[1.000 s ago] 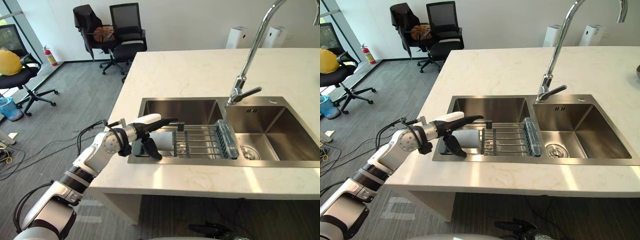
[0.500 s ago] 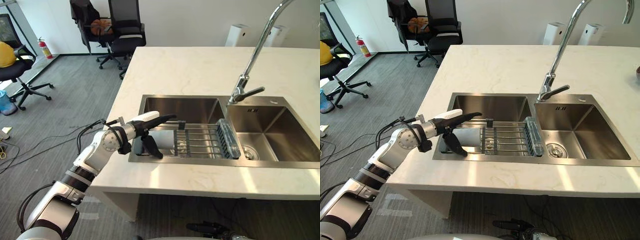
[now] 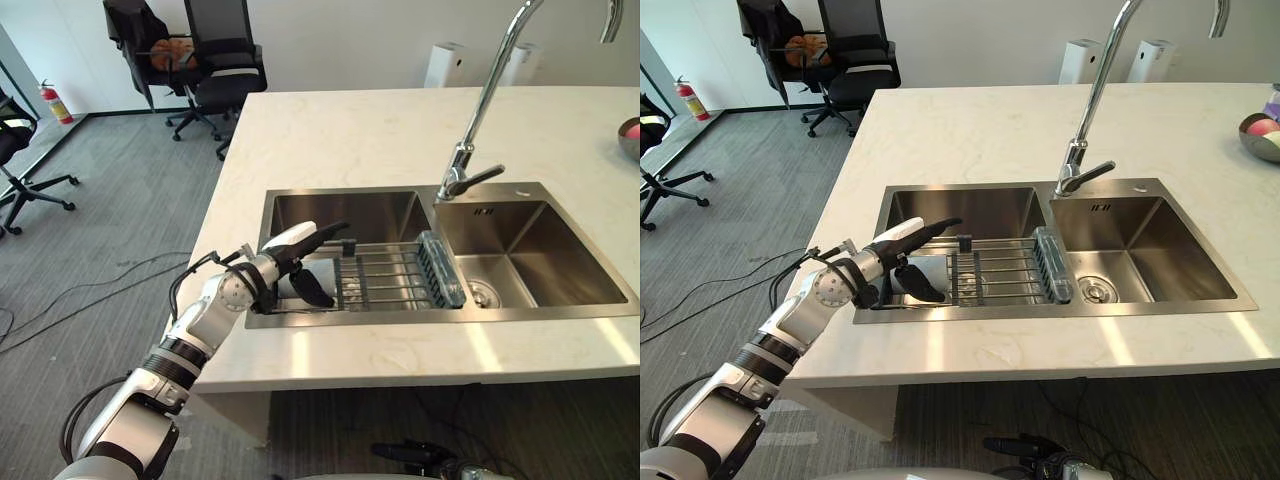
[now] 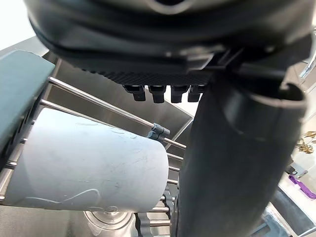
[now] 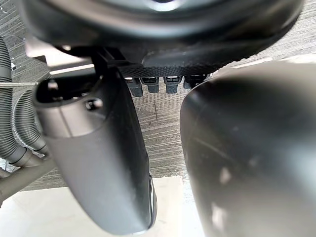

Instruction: Walk over to the sink, pick up the cup, carry it to the dishwasher, place the cup inside the dishwasher, then close the dishwasher door

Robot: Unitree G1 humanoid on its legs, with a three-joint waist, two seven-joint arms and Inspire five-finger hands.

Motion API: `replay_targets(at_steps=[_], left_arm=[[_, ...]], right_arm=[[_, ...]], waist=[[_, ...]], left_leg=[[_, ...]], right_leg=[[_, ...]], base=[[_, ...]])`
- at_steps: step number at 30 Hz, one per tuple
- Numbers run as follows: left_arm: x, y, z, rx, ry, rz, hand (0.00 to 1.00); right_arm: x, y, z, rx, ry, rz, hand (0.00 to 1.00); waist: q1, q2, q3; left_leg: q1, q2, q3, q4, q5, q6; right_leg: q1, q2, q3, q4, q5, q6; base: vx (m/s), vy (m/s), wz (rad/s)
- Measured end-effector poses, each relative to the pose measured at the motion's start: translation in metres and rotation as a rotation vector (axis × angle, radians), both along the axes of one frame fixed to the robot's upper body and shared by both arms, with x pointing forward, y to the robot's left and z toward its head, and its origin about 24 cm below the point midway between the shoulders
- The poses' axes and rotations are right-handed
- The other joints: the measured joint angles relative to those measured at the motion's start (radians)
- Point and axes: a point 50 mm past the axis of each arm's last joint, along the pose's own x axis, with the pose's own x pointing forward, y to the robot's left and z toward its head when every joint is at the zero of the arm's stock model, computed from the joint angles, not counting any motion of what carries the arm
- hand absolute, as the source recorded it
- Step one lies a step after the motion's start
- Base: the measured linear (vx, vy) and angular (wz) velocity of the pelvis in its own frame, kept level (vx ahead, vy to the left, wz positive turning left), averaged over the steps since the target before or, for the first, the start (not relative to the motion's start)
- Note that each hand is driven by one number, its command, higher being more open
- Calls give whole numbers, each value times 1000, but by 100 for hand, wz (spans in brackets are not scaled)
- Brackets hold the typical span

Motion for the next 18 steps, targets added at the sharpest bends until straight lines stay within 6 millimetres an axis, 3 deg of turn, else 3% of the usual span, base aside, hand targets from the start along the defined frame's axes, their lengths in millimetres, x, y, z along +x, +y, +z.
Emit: replay_targets(at_steps=[6, 18], left_arm=[[-4, 2, -15, 6, 41, 22, 100], [-4, 7, -20, 53, 114, 28, 100]], right_arm=[[0, 0, 0, 3, 1, -4, 100], [0, 0, 0, 5, 9, -3, 100]], waist=[[-3, 0, 0], [-4, -1, -1]], left_leg=[[4, 2, 5, 0, 0, -1], [9, 0, 10, 0, -3, -1]], right_leg=[[0, 1, 6, 0, 1, -1], [2, -1, 11, -4, 2, 1]], base=[[-7, -4, -2], [-13, -1, -1]])
